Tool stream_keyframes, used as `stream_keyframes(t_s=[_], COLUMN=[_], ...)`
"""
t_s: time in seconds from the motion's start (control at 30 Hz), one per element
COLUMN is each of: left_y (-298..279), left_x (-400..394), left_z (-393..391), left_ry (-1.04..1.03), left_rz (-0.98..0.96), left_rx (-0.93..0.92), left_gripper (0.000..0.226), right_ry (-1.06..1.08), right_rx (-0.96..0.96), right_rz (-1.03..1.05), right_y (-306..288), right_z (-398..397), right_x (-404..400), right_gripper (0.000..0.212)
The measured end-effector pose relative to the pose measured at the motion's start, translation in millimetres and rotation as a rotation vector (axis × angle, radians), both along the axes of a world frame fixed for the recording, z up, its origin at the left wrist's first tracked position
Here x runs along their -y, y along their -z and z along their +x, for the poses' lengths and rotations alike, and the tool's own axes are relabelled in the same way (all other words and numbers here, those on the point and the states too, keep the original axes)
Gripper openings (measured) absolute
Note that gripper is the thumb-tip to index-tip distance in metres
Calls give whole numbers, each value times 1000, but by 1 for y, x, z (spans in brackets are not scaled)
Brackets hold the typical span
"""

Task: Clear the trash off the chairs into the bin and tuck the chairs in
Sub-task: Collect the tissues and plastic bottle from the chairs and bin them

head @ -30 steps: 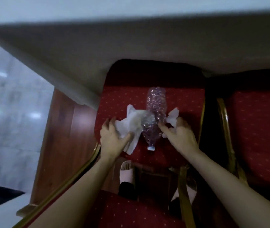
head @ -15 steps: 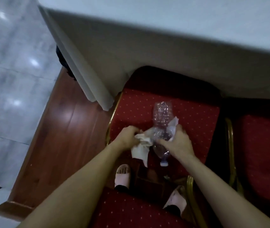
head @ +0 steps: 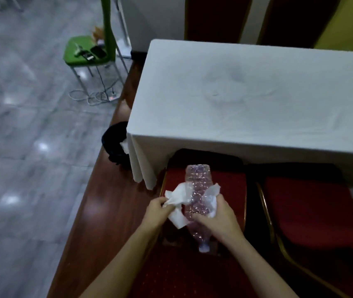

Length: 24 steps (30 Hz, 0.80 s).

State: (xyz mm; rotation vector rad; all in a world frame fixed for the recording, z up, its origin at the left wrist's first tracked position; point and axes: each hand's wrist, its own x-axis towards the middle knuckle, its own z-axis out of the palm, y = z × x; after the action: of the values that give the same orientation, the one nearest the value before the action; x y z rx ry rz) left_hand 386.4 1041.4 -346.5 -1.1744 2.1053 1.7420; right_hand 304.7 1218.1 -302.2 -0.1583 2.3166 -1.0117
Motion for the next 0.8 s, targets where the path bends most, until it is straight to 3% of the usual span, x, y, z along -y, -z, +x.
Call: stream_keyframes(t_s=[0.1,0.2,0.4,0.47,0.57,0.67,0.8], left_y=[-34,-56,-91,-99,-93,-68,-36], left_x=[0,21,115,149,199,257,335], left_z=[30,60,120,134,151,170,194], left_ry=[-63,-15,-148,-209,-252,-244,-281], left_rz=[-3,-145,-295,-279,-256,-354,-291], left_rx=[-12,17,-19,-27,-20,19,28], left_gripper=[15,17,20,10,3,10,23], right_ry=[-67,-37,-64,-103,-110,-123,-221], right_rx=[-28,-37,8,40,69,80,7], right_rz=[-17,-56,-134,-127,-111,-84,-34], right_y=[-21,-30,-31,-26,-17,-11,-11], right_z=[17,23,46,57,66,76,85], right_x=[4,11,69,97,141,202,303], right_gripper=[57,60,57,57,55,55,56])
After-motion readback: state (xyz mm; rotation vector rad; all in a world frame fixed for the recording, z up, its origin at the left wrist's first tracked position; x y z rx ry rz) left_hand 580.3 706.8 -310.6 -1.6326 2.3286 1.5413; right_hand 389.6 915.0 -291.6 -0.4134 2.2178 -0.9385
